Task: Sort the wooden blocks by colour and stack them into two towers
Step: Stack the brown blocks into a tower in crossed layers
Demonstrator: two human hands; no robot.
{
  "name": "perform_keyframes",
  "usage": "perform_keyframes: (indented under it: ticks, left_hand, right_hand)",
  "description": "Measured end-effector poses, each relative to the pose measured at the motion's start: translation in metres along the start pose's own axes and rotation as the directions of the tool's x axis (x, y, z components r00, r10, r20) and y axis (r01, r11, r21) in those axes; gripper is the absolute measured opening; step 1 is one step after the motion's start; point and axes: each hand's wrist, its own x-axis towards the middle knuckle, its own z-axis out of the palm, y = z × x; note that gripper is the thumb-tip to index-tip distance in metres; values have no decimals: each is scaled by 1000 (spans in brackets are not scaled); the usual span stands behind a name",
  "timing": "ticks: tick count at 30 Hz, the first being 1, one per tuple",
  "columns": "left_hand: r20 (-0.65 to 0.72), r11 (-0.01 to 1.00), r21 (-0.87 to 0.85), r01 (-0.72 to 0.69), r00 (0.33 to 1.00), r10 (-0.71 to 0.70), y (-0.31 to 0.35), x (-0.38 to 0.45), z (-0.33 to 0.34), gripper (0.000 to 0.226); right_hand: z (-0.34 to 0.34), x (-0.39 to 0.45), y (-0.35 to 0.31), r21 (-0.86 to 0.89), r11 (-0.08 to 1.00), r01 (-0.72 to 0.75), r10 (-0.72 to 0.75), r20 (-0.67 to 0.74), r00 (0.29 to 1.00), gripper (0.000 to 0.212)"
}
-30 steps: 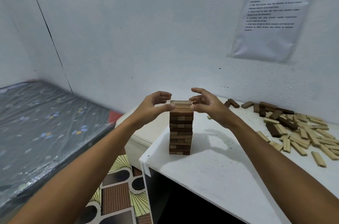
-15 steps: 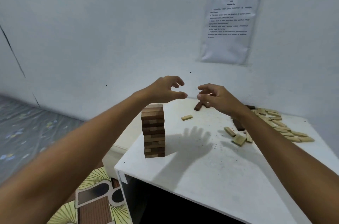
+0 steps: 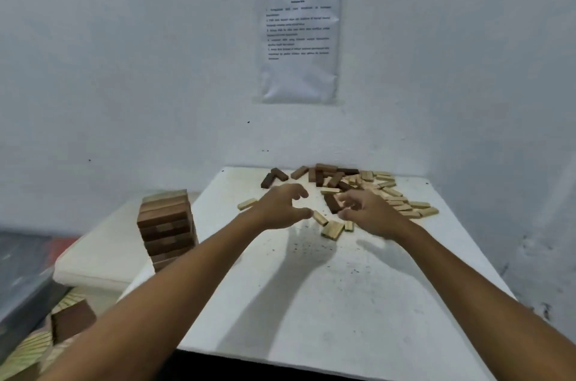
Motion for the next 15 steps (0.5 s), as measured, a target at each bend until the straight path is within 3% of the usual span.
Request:
perform_keyframes:
  ticks: [4,7,15]
  left_hand:
    - [-72,998,-11,60,996,-60,-28,3,44,46]
    - [-130,996,27,82,989,-78,-47,11,66,47]
    - [-345,975,107,197,926,-149,-89,66,80,45]
  right_hand:
    - [25,5,34,-215,976,-45,54,33,998,51]
    - [41,11,47,-436,899,-41,74,58,996,59]
    - [37,58,90,-642,761,96,-5,141,990,55]
